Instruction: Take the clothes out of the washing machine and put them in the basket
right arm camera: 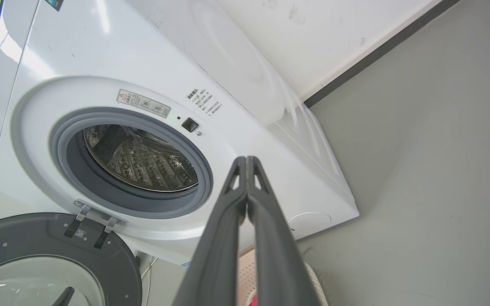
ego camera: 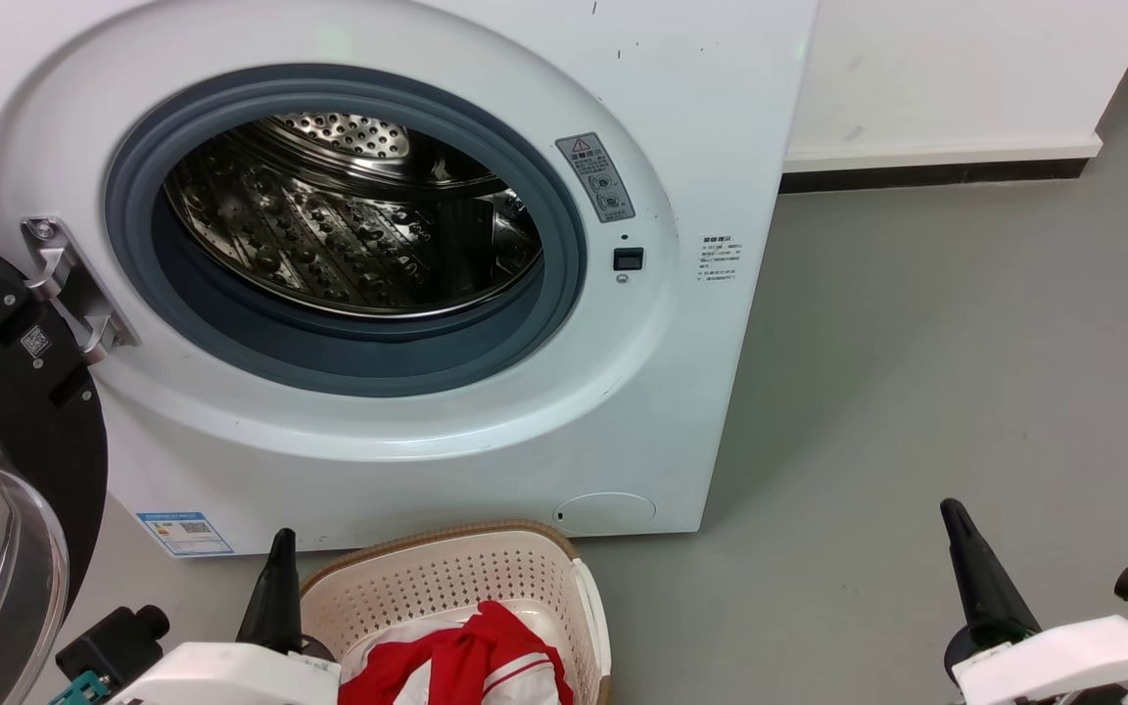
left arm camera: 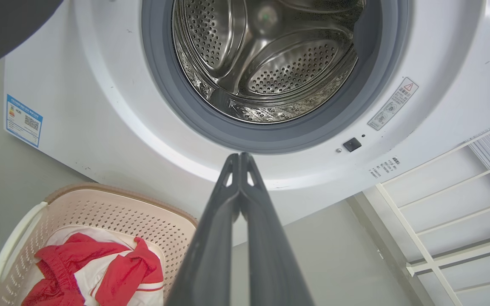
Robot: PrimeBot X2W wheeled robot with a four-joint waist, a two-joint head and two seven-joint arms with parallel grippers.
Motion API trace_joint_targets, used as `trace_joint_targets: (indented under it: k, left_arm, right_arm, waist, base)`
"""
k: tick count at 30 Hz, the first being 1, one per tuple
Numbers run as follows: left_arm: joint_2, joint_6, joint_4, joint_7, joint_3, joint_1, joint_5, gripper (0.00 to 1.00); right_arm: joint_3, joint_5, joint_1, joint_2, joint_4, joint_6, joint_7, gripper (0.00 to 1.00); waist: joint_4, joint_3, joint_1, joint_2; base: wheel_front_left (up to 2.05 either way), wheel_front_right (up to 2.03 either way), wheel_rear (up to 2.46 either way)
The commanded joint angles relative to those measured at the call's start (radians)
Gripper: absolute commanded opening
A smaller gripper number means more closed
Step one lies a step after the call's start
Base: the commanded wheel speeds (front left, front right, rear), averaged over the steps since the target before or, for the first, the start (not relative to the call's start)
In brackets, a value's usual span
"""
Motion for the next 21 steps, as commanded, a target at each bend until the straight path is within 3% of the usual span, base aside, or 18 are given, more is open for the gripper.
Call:
trace_joint_targets:
  k: [1,21]
  left_arm:
    - [0.005,-0.006,-0.005,0.007,0.006,-0.031,-0.036,0.00]
    - [0.003,-0.031,0.037,0.068,0.031,-0.076,-0.306,0.00]
  right_arm:
    - [-0.003,0.038,-0.034,-0.008,0.000,0.000,0.002,0.00]
    - [-0.019,0.313,-0.089,-0.011,0.069,0.000,0.021,0.00]
  waist:
    - [0.001,0.000,0.0000,-0.0001]
    - [0.009,-0.003,0.0000,-0.0001]
  base:
    - [0.00,0.00,0.00]
    - [0.00,0.00,0.00]
